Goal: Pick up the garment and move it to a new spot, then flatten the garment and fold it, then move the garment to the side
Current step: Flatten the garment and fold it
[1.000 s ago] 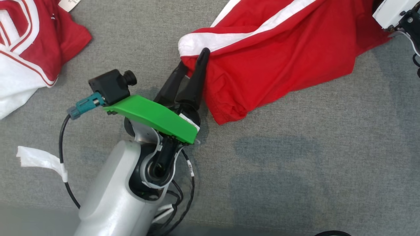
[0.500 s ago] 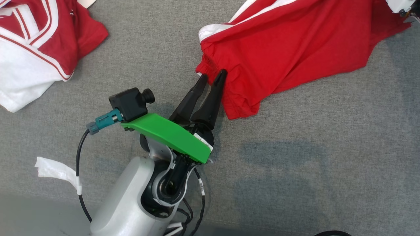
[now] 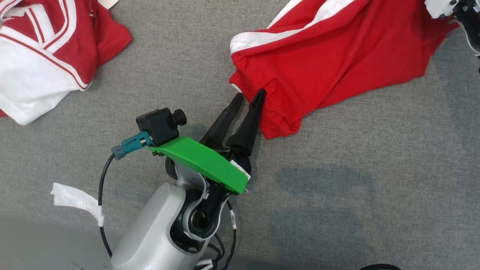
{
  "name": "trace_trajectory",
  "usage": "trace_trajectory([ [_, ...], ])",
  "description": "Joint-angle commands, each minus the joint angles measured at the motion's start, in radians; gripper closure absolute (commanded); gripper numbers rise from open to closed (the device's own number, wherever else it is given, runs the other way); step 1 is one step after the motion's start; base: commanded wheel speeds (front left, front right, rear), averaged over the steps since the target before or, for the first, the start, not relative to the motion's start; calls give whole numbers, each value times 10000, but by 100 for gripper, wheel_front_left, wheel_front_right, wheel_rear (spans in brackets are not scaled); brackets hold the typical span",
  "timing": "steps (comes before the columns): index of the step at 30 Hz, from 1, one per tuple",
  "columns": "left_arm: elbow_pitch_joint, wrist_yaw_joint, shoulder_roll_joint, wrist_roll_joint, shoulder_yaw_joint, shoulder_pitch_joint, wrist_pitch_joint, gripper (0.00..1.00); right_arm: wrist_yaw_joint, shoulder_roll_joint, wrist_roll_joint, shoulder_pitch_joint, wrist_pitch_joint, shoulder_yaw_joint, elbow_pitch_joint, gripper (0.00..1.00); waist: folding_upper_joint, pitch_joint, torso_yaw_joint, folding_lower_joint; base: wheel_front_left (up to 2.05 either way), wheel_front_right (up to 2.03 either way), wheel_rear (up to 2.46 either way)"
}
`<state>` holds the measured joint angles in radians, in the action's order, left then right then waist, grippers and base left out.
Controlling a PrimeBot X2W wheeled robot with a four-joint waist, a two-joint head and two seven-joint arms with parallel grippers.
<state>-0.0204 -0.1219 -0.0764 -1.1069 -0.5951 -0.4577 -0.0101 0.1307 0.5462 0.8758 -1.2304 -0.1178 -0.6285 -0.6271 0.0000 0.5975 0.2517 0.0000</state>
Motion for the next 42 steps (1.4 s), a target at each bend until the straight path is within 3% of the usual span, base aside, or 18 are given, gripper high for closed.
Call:
trace_trajectory([
  [1,33,64,-47,135,-18,-26,32,0,0,55,-59,-51,94,-33,33,100,0,-36,26,0,0,0,0],
  [2,74,66,-72,211,-42,-34,61,0,0,74,-55,-26,223,-111,16,100,0,-70,34,0,0,0,0],
  [3,109,53,-80,231,-49,-25,107,0,0,81,-39,-2,319,-173,-46,62,0,-102,30,0,0,0,0],
  [4,137,34,-93,260,-36,-10,132,0,0,70,-27,30,361,-247,-115,2,0,-138,8,0,0,0,0],
  [11,334,-163,-620,933,-71,305,521,0,0,-28,173,418,505,-918,29,0,0,-971,-471,0,0,0,0],
  [16,267,-690,-1690,2188,-309,880,949,0,-2,451,261,1352,155,-1680,734,0,0,-2045,-880,0,0,0,0],
  [19,84,-951,-2310,2848,-346,1073,1166,0,-3,799,380,1694,-512,-1865,976,0,0,-2217,-879,0,0,0,0],
  [24,-70,-1189,-2760,3525,-445,1247,1572,0,-3,1230,343,1878,-1171,-1624,1076,0,0,-1872,-486,0,0,0,0],
  [31,361,-1221,-2477,4179,-636,996,2294,0,-2,1520,-285,1549,-1816,-1206,659,0,0,-1078,357,0,0,0,0],
  [42,1103,-717,-1602,4079,-407,996,2686,0,-3,1671,-1201,1452,-2469,-758,-86,0,0,-714,1188,0,0,0,0],
])
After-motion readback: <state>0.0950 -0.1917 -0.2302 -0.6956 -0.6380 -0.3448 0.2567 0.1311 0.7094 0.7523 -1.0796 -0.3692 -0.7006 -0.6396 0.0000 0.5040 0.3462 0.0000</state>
